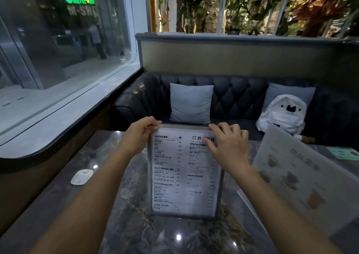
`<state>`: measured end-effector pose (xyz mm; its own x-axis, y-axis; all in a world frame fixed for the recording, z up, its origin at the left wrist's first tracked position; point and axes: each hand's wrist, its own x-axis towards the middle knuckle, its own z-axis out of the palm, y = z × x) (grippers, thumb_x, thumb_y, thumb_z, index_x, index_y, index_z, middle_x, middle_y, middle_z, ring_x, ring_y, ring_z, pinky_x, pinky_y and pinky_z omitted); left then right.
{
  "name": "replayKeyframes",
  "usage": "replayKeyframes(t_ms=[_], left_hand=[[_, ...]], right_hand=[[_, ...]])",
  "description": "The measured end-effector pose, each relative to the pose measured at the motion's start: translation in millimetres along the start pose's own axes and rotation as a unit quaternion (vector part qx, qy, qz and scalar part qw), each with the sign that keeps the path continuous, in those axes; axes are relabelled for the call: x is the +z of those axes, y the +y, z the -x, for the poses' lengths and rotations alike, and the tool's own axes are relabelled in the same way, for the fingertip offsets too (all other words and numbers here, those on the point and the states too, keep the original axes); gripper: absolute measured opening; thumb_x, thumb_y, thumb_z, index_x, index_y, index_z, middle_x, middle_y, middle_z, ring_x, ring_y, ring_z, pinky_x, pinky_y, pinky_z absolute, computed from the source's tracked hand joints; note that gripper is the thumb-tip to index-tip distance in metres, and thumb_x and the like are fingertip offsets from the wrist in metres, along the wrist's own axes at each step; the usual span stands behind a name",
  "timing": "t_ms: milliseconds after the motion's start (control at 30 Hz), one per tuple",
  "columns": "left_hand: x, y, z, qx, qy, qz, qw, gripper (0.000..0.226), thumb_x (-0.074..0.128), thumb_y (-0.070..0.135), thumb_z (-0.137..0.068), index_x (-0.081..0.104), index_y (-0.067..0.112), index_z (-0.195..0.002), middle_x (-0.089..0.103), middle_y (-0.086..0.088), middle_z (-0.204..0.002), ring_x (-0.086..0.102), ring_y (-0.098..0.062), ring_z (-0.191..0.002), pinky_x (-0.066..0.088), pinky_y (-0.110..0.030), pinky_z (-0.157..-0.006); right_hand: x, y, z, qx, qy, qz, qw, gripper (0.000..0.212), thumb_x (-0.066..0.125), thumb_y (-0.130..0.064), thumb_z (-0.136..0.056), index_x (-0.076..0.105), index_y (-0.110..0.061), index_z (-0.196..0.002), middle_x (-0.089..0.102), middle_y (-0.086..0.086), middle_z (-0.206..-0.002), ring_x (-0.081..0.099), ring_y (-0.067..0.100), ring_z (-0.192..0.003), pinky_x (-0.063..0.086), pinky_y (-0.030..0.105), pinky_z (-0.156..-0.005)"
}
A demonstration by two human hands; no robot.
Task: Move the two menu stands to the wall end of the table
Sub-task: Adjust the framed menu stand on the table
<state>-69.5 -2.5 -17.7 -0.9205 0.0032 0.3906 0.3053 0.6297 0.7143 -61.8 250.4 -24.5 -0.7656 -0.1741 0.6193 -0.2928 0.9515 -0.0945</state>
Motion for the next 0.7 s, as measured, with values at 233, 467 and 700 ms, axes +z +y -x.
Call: replayKeyframes(t_ms=[233,467,700], left_hand=[[-4,12,2,-0.005,-0.012,-0.026,1.0,0.013,0.052,0.015,-0.09,0.061,0.025,-0.087,0.066,-0.004,-0.101,0.059,-0.02,-0.093,0.049,-0.038,-0.082],[-7,58,-12,0.063,-0.067,-0.213,0.973,0.021,0.058,0.032,-0.085,0.063,0.021,-0.102,0.06,-0.002,-0.106,0.057,-0.022,-0.096,0.046,-0.044,-0.09],[57,126,-17,0.159,-0.108,-0.154,0.969,0.024,0.057,0.031,-0.087,0.06,0.02,-0.107,0.061,-0.005,-0.109,0.058,-0.023,-0.092,0.048,-0.039,-0.085]], right_hand=[[-3,1,2,-0.009,-0.028,0.027,0.999,0.046,0.058,-0.043,-0.08,0.052,-0.019,-0.119,0.063,0.006,-0.107,0.052,0.029,-0.095,0.034,0.04,-0.076],[-24,9,10,-0.016,-0.054,-0.001,0.998,0.054,0.051,-0.044,-0.085,0.039,-0.022,-0.133,0.049,0.006,-0.135,0.045,0.024,-0.12,0.027,0.041,-0.09],[-78,46,33,0.043,0.027,0.018,0.999,0.036,0.059,-0.028,-0.083,0.057,-0.01,-0.114,0.062,0.013,-0.116,0.058,0.03,-0.103,0.041,0.043,-0.084]])
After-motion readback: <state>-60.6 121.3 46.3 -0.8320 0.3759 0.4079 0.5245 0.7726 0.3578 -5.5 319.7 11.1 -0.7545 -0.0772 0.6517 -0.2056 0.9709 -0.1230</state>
